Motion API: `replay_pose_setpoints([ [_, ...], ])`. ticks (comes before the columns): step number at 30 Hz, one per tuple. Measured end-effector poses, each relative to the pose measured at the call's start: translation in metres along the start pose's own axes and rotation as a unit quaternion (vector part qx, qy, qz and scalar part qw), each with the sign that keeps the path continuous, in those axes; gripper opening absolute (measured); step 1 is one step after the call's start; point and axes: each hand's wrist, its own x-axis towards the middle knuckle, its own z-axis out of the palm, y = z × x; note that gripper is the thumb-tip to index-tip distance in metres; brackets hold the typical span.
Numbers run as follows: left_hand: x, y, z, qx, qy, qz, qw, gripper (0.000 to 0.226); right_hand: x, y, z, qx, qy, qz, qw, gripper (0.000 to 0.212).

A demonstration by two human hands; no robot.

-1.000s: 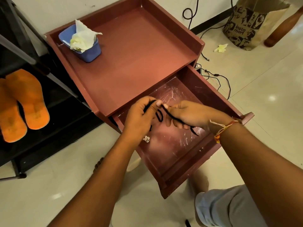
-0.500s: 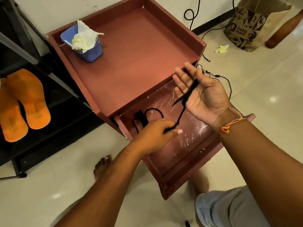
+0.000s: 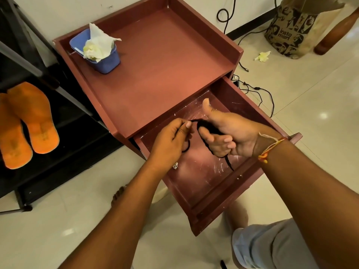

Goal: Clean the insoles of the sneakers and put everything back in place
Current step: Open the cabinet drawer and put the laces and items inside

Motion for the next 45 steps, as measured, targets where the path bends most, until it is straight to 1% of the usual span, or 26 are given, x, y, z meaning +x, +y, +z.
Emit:
replay_pose_setpoints([
  [2,-0.001,-0.003,0.004,-0.002,-0.017,-0.025,1.0,0.028,-0.003,-0.004,-0.004,0.15,-0.064,-0.048,0.985,0.064],
  [4,-0.001,-0.006,0.007,0.033,-0.054,-0.041,0.997,0.026,-0.002,-0.005,-0.007,0.266,-0.084,-0.106,0.954,0.054],
  [7,-0.005,-0.008,0.011,0.103,-0.131,-0.057,0.984,0.02,0.004,-0.004,-0.009,0.383,-0.026,-0.205,0.9,0.043],
  [9,-0.009,-0.005,0.014,0.125,-0.175,-0.065,0.974,0.021,0.009,-0.003,-0.014,0.42,0.037,-0.256,0.87,0.041],
  [10,-0.012,-0.002,0.015,0.144,-0.186,-0.056,0.97,0.024,0.012,-0.003,-0.017,0.417,0.072,-0.273,0.864,0.04],
  [11,-0.013,0.002,0.015,0.165,-0.194,-0.038,0.966,0.025,0.014,-0.002,-0.02,0.399,0.111,-0.282,0.865,0.04],
  [12,-0.014,0.004,0.014,0.177,-0.198,-0.017,0.964,0.025,0.017,0.0,-0.024,0.35,0.164,-0.276,0.88,0.039],
  [14,-0.015,0.01,0.011,0.165,-0.191,0.011,0.968,0.023,0.019,0.005,-0.025,0.136,0.283,-0.223,0.923,0.038],
  [15,-0.014,0.011,0.009,0.149,-0.172,0.02,0.974,0.02,0.019,0.008,-0.023,0.011,0.312,-0.182,0.932,0.037],
  [16,-0.012,0.011,0.006,0.129,-0.144,0.029,0.981,0.016,0.018,0.009,-0.019,-0.085,0.309,-0.14,0.937,0.037],
  [17,-0.01,0.01,0.004,0.109,-0.113,0.037,0.987,0.013,0.016,0.01,-0.013,-0.141,0.282,-0.1,0.944,0.037],
  [20,-0.004,0.006,0.0,0.061,-0.029,0.04,0.997,0.013,0.009,0.008,0.001,-0.202,0.173,-0.011,0.964,0.057],
  [22,-0.002,0.003,0.001,0.034,0.009,0.026,0.999,0.017,0.007,0.006,0.002,-0.152,0.098,0.016,0.983,0.07],
  [24,-0.001,0.001,0.002,0.012,0.027,0.005,1.0,0.019,0.003,0.002,0.0,-0.013,0.011,0.016,1.0,0.074],
  [25,-0.001,-0.001,0.003,0.005,0.029,-0.003,1.0,0.02,0.0,-0.001,-0.001,0.075,-0.034,0.001,0.997,0.074],
  [27,-0.002,-0.002,0.004,0.011,0.008,-0.01,1.0,0.023,-0.002,-0.003,-0.004,0.227,-0.102,-0.066,0.966,0.07],
  [29,-0.004,-0.002,0.007,0.058,-0.054,-0.018,0.997,0.022,0.0,-0.004,-0.007,0.329,-0.103,-0.154,0.926,0.064],
  [32,-0.011,0.0,0.013,0.15,-0.159,-0.029,0.975,0.025,0.007,-0.004,-0.014,0.408,-0.003,-0.257,0.876,0.054],
  [33,-0.013,0.001,0.015,0.172,-0.174,-0.023,0.969,0.027,0.009,-0.004,-0.016,0.404,0.042,-0.268,0.874,0.052],
  [35,-0.014,0.004,0.014,0.177,-0.176,-0.002,0.968,0.027,0.014,-0.003,-0.017,0.329,0.144,-0.256,0.897,0.05],
  [37,-0.012,0.007,0.01,0.162,-0.15,0.027,0.975,0.022,0.02,0.002,-0.014,0.168,0.246,-0.215,0.93,0.047],
  [38,-0.011,0.008,0.008,0.154,-0.124,0.044,0.979,0.019,0.022,0.004,-0.011,0.084,0.277,-0.187,0.938,0.045],
  [39,-0.01,0.008,0.007,0.142,-0.091,0.058,0.984,0.013,0.023,0.007,-0.007,0.018,0.287,-0.157,0.945,0.042],
  [41,-0.008,0.008,0.005,0.102,-0.025,0.067,0.992,0.006,0.021,0.009,0.002,-0.067,0.253,-0.099,0.96,0.041],
  [43,-0.008,0.007,0.005,0.057,0.023,0.05,0.997,0.005,0.018,0.01,0.01,-0.134,0.211,-0.054,0.967,0.049],
  [45,-0.008,0.007,0.006,0.027,0.052,0.034,0.998,0.003,0.017,0.01,0.016,-0.151,0.186,-0.029,0.971,0.061],
])
